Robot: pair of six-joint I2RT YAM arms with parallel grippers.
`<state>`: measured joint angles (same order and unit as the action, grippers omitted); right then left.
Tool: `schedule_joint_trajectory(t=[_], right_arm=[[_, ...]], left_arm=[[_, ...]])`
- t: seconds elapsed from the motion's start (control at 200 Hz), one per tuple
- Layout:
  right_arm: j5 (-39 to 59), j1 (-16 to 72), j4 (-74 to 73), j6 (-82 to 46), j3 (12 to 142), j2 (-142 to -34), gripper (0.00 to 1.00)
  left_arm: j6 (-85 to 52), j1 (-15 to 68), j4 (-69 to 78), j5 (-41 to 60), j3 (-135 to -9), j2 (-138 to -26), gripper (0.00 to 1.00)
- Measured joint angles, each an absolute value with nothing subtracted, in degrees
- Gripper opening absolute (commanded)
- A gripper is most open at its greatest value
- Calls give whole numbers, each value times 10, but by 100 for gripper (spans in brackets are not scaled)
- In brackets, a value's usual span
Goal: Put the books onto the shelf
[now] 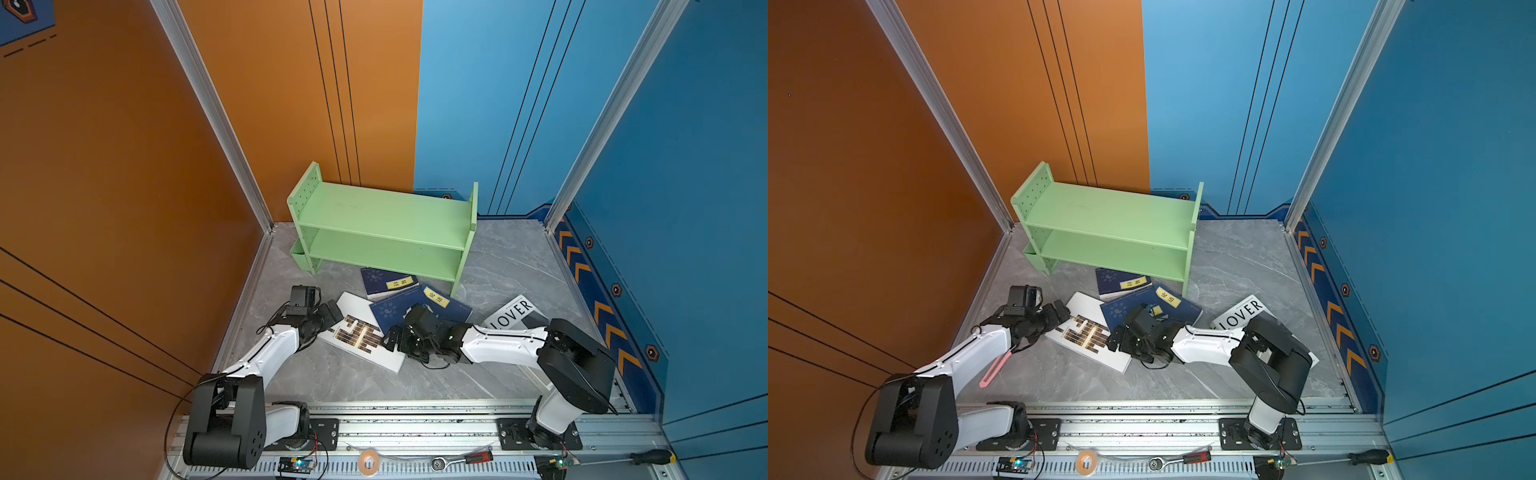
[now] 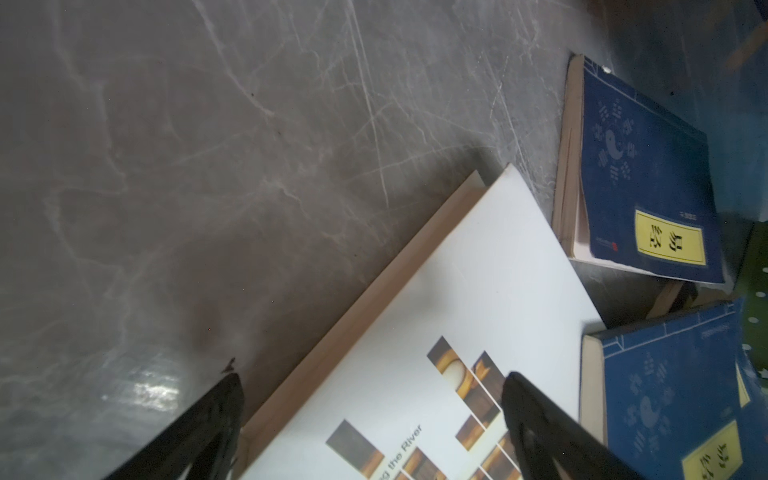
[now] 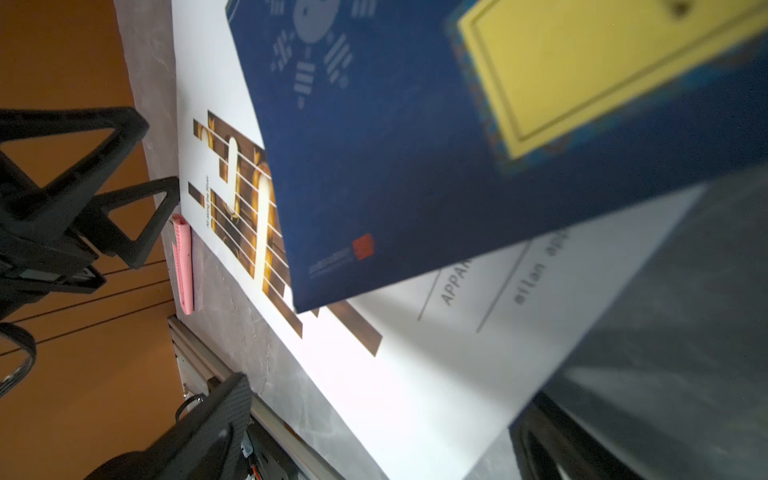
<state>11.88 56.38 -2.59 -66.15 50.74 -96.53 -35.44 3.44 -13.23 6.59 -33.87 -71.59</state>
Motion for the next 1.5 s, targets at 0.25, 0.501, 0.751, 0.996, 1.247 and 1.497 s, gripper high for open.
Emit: schedule_joint_trajectory(t=[0.25,0.501,0.751,0.996,1.247,1.497], right_arm=[[125,564,-2,-645,517,-967,96],[151,567,4,-630,542,-957,96],[148,567,10,-617,551,-935,97],[141,567,15,-617,551,-950,96],[132,567,26,-617,551,-957,97],[133,567,29,-618,551,-961,97]], left_arm=[[-357,49,-132,73,-339,-703,98],[-371,74,-157,126,-342,-637,98],[-358,48,-170,51,-352,-660,98],[-339,36,-103,18,-351,-732,98],[-326,19,-33,13,-341,-734,98],[-326,18,-22,18,-343,-796,98]])
